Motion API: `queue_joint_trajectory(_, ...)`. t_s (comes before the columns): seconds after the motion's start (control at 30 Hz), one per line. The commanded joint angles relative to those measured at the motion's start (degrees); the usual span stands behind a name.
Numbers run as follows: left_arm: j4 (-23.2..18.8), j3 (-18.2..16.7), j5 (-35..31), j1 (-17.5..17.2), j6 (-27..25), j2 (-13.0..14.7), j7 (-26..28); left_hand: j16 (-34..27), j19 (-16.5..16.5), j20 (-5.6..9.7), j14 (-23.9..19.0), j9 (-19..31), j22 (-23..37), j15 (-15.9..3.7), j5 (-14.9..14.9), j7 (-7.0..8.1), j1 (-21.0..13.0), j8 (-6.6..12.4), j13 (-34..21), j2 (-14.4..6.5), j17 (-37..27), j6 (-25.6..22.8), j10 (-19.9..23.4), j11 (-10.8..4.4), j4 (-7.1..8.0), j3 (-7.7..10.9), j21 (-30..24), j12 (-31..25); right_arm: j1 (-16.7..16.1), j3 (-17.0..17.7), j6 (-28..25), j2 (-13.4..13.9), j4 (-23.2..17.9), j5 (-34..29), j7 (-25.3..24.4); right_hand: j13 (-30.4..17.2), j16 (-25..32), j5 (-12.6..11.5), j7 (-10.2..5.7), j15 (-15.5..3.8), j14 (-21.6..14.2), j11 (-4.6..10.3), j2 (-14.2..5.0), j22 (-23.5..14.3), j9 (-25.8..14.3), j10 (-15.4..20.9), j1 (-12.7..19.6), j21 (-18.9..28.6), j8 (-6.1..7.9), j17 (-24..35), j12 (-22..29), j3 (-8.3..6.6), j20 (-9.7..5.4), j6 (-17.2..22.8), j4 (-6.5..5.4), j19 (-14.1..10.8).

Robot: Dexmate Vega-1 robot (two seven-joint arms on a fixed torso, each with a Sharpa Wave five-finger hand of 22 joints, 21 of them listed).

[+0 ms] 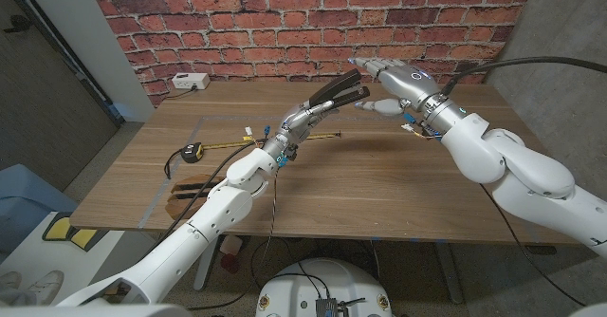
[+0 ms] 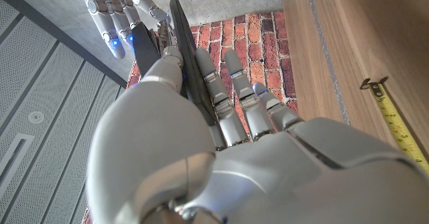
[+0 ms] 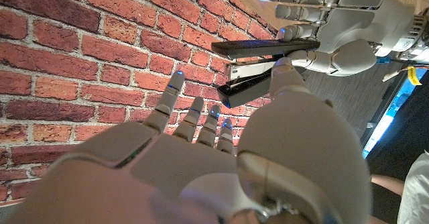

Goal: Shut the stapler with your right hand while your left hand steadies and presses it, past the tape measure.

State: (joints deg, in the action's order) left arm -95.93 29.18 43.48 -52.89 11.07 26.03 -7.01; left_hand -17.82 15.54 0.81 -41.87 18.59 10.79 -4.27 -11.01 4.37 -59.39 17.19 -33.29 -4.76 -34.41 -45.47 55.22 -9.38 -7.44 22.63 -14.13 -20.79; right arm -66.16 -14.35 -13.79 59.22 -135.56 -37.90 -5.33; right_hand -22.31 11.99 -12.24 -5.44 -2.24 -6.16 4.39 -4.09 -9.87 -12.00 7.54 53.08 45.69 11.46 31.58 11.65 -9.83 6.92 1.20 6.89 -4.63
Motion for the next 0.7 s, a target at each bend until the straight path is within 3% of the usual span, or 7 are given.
queue_joint_trajectory(0.03, 0.36, 0.22, -0.03, 0.16, -0.08, -0.20, -0.02, -0.23, 0.16, -0.07, -0.25, 0.55, 0.26, -9.43, 0.11, -1.01, -5.62, 0.27, -0.10, -5.33, -0.27, -5.49, 2.66, -2.29, -0.52, 0.22, 0.26, -0.20, 1.00, -2.47, -0.33, -1.57, 0.11, -6.32, -0.63, 0.09, -0.28, 0.20, -0.11, -3.28, 0.87, -0.17, -0.07, 0.04, 0.03, -0.52, -0.20, -0.70, 0.30, -0.15, -0.22, -0.04, 0.22, -0.20, 0.41, 1.09)
queue_joint_trajectory(0.4, 1.09, 0.36, -0.39, 0.28, 0.57, -0.39, -0.49, -0.17, 0.15, -0.06, -0.24, 0.42, 0.27, -9.30, 0.20, -0.91, -5.71, 0.10, -0.06, -5.37, -0.53, -5.70, 2.74, -2.30, -0.53, 0.20, 0.27, -0.22, 2.45, -4.60, 0.12, -2.89, 0.65, -11.42, 0.26, 0.44, -0.40, 0.30, -0.42, -3.28, 1.72, 0.18, -0.12, 0.12, 0.04, -0.96, 0.40, -1.61, 0.35, -0.88, -0.29, -0.32, 0.05, -0.19, 0.99, 1.49)
queue_joint_trajectory(0.47, 1.08, 0.31, -0.24, 0.21, 0.65, -0.44, -0.56, -0.08, 0.16, -0.07, -0.14, 0.40, 0.27, -9.28, 0.20, -0.82, -5.70, 0.08, -0.10, -5.39, -0.51, -5.75, 2.73, -2.30, -0.52, 0.23, 0.27, -0.25, 2.90, -5.58, -0.23, -3.35, 1.01, -13.84, 0.07, 0.58, -0.26, 0.38, -0.43, -2.22, 1.60, 0.21, -0.05, 0.15, 0.05, -1.04, 0.65, -1.90, 0.37, -1.20, -0.28, -0.39, 0.03, -0.17, 1.20, 1.34)
queue_joint_trajectory(0.6, 1.14, 0.25, 0.00, 0.05, 0.79, -0.60, -0.59, -0.02, 0.17, -0.06, -0.14, 0.34, 0.27, -9.34, 0.22, -0.69, -5.70, -0.01, -0.16, -5.41, -0.57, -5.75, 2.68, -2.30, -0.50, 0.24, 0.27, -0.26, 3.63, -7.37, -0.24, -4.21, 1.92, -18.07, -0.56, 0.84, -0.12, 0.65, -0.63, -3.75, 1.45, 0.55, 0.21, 0.22, 0.05, -1.85, 0.78, -2.56, 0.37, -1.88, -0.48, -0.34, -1.52, -0.21, 1.39, 1.24)
queue_joint_trajectory(0.7, 1.26, 0.19, 0.26, -0.02, 0.78, -0.63, -0.74, -0.03, 0.15, -0.11, -0.17, 0.30, 0.27, -9.41, 0.23, -0.60, -5.77, -0.09, -0.15, -5.39, -0.64, -5.71, 2.64, -2.30, -0.55, 0.24, 0.28, -0.24, 4.21, -9.91, -1.01, -4.95, 2.83, -25.49, -1.85, 0.94, -0.12, 0.76, -0.63, -4.26, 1.54, 0.45, 0.32, 0.24, 0.05, -2.36, 0.85, -2.78, 0.38, -2.14, -0.61, -0.32, -1.78, -0.21, 1.46, 1.07)
